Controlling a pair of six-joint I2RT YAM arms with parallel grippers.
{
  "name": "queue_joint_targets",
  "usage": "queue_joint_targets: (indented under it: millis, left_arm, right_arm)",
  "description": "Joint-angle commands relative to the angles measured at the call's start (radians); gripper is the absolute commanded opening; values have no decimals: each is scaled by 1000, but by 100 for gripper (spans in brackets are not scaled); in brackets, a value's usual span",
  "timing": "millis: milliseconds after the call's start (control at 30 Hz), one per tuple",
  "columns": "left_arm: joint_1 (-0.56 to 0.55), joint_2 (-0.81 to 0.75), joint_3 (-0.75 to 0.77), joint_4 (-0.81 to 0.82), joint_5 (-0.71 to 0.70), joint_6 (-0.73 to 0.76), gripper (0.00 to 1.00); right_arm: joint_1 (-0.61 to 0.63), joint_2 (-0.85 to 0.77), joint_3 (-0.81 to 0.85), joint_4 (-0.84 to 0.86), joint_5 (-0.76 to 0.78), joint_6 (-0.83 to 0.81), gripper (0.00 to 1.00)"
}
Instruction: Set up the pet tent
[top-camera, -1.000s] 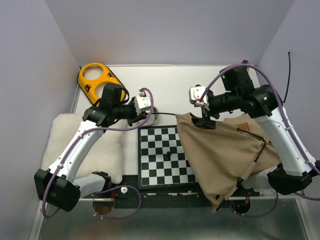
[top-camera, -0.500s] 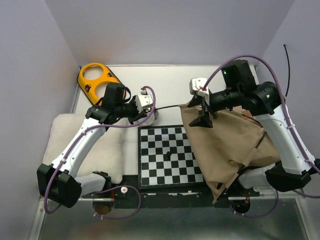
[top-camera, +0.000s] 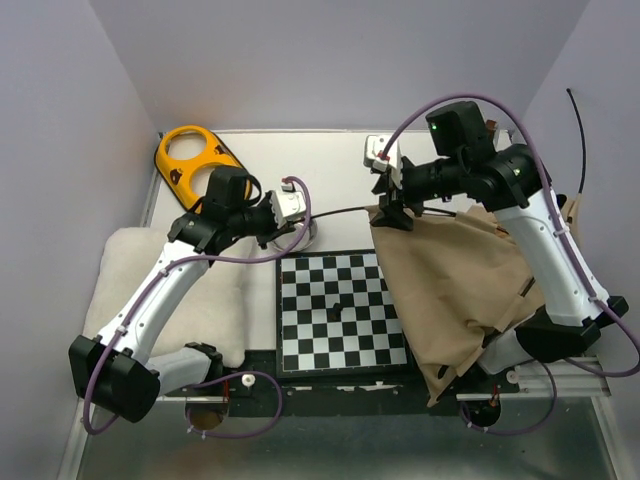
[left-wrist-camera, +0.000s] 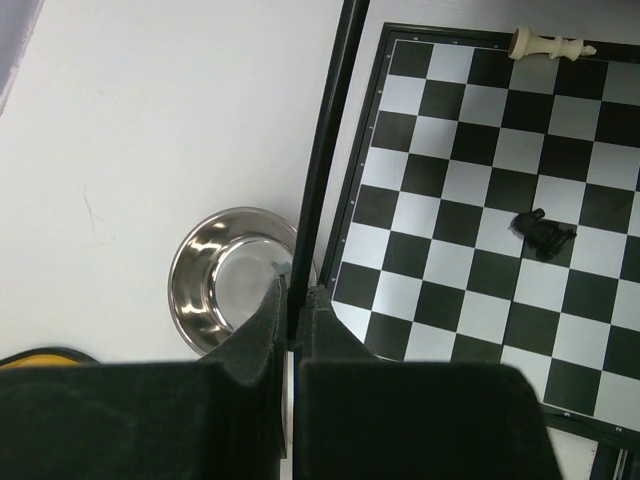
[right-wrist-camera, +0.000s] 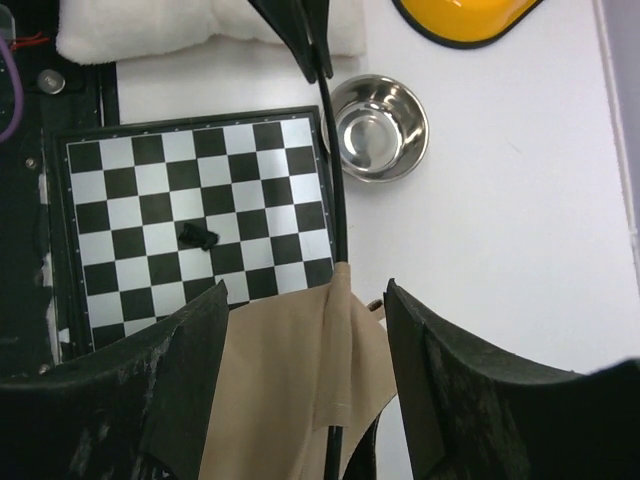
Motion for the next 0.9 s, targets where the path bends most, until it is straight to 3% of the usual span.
queue_joint_targets:
  millis: [0, 100, 267, 400, 867]
  left_arm:
    - [-26, -20, -1, 10, 12, 31, 0]
    - [-41, -22, 0, 22, 6, 50, 0]
    - [-93, -14, 17, 66, -5, 39, 0]
    - [-157, 3, 45, 120, -25, 25, 0]
    - [-210, 18, 83, 188, -52, 34, 0]
  right_arm:
    - [7, 27, 45, 24, -29, 0, 71]
    - [13, 56, 53, 20, -35, -30, 70]
    - [20, 134, 74, -88, -55, -96, 56]
    - [24, 139, 56, -80, -70, -89, 45]
    - [87, 169, 56, -23, 42, -112, 44]
